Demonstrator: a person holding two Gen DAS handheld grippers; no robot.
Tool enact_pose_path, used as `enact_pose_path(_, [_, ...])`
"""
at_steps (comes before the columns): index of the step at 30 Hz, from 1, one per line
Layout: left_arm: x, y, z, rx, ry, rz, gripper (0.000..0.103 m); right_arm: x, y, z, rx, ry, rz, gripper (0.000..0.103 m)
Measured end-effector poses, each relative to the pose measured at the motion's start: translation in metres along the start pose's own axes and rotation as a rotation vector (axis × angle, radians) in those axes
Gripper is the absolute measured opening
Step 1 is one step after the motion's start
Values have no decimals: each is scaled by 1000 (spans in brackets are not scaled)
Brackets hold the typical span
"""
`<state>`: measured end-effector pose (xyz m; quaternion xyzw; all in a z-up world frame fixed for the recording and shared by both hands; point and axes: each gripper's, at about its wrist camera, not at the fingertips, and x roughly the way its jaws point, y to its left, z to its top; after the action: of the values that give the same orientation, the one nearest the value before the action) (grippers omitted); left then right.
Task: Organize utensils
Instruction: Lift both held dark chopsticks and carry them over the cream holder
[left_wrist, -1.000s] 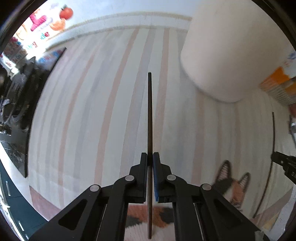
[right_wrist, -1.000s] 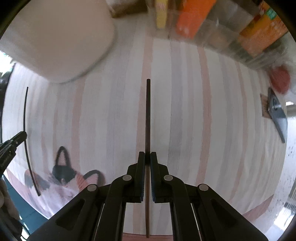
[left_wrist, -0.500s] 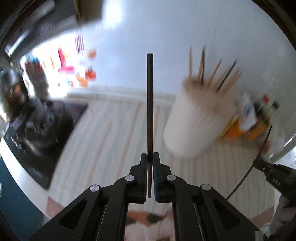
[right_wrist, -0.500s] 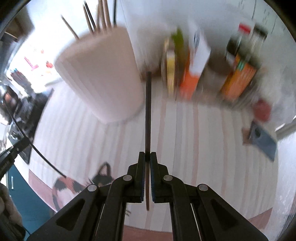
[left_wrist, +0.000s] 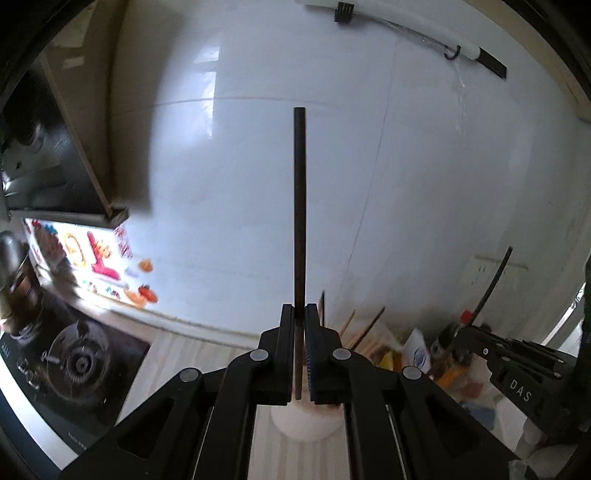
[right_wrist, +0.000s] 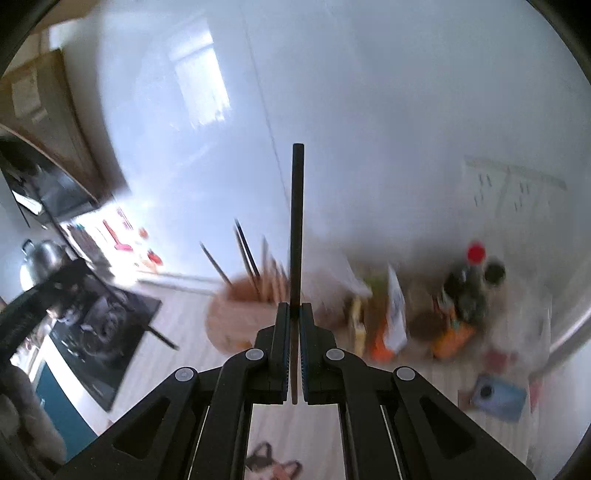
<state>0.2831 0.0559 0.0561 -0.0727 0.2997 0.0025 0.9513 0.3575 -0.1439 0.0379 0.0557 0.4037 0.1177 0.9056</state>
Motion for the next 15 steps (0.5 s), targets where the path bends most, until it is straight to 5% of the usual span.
enact_pose_path(7, [47, -2, 32, -82, 16, 32, 3, 18, 17, 53, 6, -55, -16, 5])
enact_pose_path(15, [93, 0, 19, -135, 87, 65, 3, 73, 10, 66, 87, -28, -30, 5])
